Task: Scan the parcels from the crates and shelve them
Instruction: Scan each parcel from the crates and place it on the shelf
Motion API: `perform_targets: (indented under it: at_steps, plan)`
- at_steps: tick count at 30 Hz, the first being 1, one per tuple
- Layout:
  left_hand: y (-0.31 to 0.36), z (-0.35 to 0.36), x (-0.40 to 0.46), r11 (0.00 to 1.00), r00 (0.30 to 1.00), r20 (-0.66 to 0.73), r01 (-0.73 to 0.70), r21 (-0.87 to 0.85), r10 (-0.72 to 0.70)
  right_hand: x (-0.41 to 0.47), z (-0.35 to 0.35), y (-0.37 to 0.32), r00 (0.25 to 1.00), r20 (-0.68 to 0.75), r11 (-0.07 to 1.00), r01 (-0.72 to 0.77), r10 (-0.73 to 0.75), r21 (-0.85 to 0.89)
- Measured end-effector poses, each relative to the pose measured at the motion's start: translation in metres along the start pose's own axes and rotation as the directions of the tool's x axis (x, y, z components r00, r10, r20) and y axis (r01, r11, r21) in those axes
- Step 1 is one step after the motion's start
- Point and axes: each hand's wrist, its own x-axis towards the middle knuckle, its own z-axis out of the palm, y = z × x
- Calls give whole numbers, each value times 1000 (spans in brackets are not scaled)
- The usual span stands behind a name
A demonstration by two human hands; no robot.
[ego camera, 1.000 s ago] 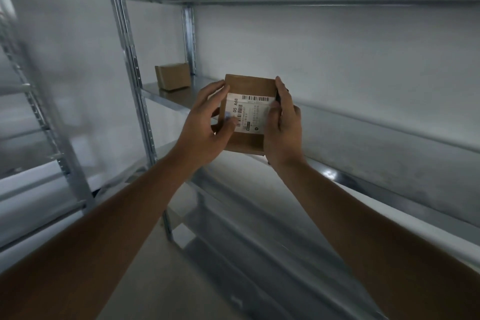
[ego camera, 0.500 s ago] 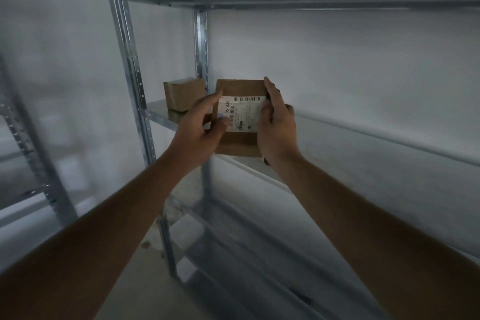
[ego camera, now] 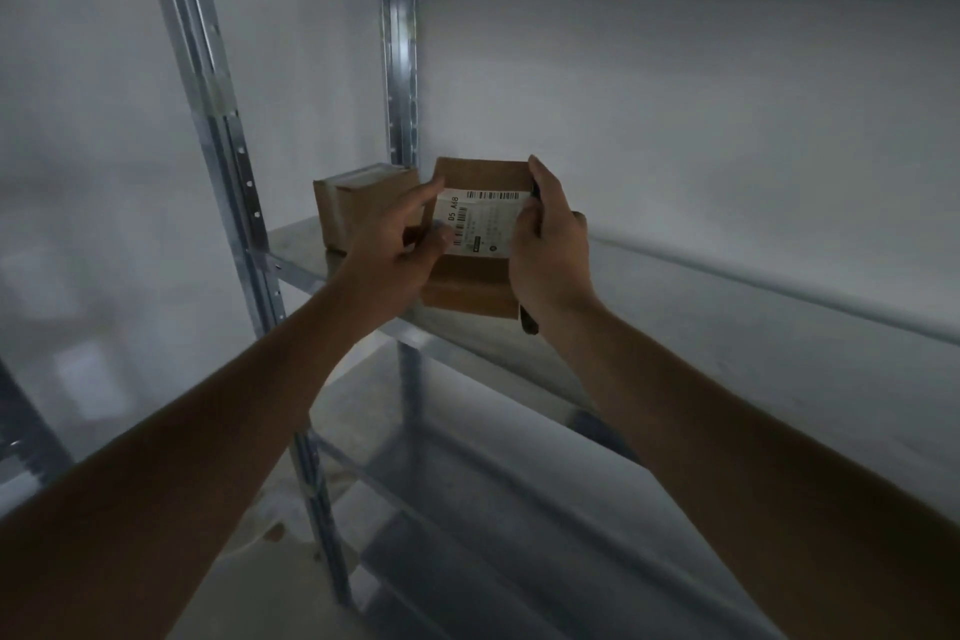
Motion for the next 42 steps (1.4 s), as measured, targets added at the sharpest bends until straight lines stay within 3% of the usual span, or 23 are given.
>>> perform_targets:
  at_steps: [10,20,30,42]
  plan:
    - [-67,-39,75,999,978,203,-43,15,39,54,87,10,963,-199,975,-202,181,-89]
    - [-113,-62,115,1000,923,384,-23,12,16,82,133,26,905,-259,902,-390,337,-187]
    - [-120,-56,138,997,898,439,-35,64,3,97,134,35,903,-292,809,-415,314,-416]
    - [-128,-46,152,982,897,434,-7,191,-78,111,144,39,904,-269,782,-423,332,-458]
